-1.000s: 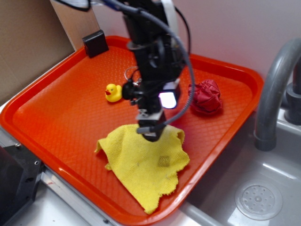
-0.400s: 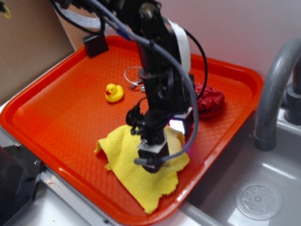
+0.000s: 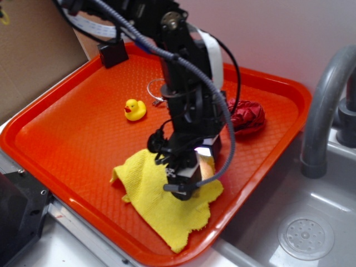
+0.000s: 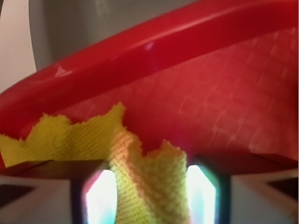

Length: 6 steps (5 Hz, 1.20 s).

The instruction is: Grab the yellow cloth.

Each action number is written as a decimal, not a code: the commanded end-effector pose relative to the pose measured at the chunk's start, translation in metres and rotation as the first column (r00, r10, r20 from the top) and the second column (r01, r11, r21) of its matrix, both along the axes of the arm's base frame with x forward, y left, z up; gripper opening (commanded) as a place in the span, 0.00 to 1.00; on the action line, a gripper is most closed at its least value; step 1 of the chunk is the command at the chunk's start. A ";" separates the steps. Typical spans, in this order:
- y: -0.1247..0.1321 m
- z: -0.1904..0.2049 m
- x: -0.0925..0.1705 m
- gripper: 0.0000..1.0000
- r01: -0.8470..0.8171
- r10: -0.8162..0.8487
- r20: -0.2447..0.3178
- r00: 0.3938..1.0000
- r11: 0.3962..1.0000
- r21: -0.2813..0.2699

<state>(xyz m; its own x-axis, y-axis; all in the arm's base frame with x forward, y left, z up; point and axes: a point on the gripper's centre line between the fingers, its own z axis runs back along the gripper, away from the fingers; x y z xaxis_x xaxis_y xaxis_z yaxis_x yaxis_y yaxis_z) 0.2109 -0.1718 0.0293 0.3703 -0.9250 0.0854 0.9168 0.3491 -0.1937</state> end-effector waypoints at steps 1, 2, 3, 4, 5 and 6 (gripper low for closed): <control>0.019 0.047 -0.018 0.00 -0.305 0.302 0.077 0.950 0.952 0.032; 0.035 0.074 -0.030 0.00 -0.535 0.519 0.150 0.841 0.840 0.089; 0.049 0.103 -0.037 0.00 -0.719 0.697 0.199 0.689 0.692 0.068; 0.077 0.153 -0.040 0.00 -0.868 0.857 0.152 0.492 0.495 0.020; 0.107 0.186 -0.048 0.00 -0.963 0.956 0.143 0.257 0.266 -0.046; 0.130 0.191 -0.049 0.00 -0.981 0.969 0.168 0.184 0.192 -0.032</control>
